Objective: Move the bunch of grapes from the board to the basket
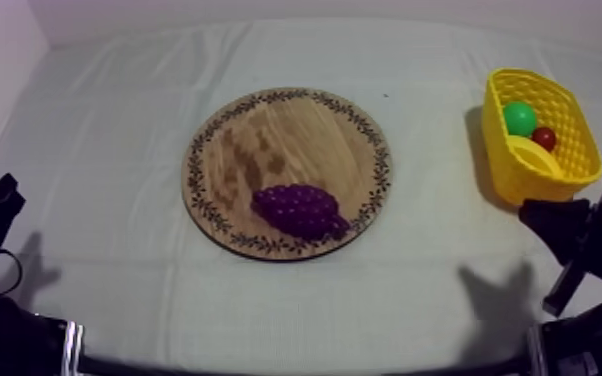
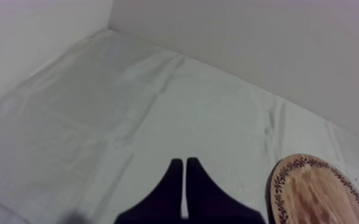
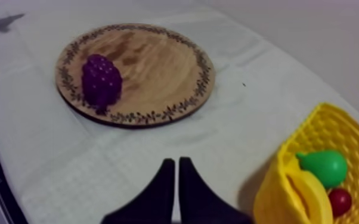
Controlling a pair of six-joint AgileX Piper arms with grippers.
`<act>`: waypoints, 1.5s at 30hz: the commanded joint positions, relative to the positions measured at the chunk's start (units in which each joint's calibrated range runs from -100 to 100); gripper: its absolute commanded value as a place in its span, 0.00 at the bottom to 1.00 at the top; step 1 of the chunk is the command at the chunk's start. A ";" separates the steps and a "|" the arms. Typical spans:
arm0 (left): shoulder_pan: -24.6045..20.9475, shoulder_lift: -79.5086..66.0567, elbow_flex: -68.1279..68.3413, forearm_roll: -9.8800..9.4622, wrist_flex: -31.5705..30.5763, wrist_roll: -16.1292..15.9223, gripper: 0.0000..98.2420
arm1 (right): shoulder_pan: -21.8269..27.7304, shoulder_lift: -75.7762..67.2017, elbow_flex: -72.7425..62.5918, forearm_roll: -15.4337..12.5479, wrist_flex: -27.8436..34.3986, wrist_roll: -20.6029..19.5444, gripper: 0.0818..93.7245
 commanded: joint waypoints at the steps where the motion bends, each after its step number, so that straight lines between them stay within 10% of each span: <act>1: -0.01 0.03 0.04 0.01 0.03 -0.03 0.00 | -2.12 8.99 -6.14 2.79 -0.21 -5.64 0.01; 15: -0.01 0.03 0.04 0.01 0.03 -0.03 0.00 | -13.75 49.02 -60.77 6.71 33.41 -5.57 0.00; 33: -0.01 0.03 0.04 0.01 0.03 -0.03 0.00 | -12.27 83.51 -98.54 0.04 56.56 14.07 0.00; 45: -0.01 0.03 0.04 0.01 0.03 -0.03 0.00 | -11.15 99.33 -108.70 0.71 60.73 16.54 0.01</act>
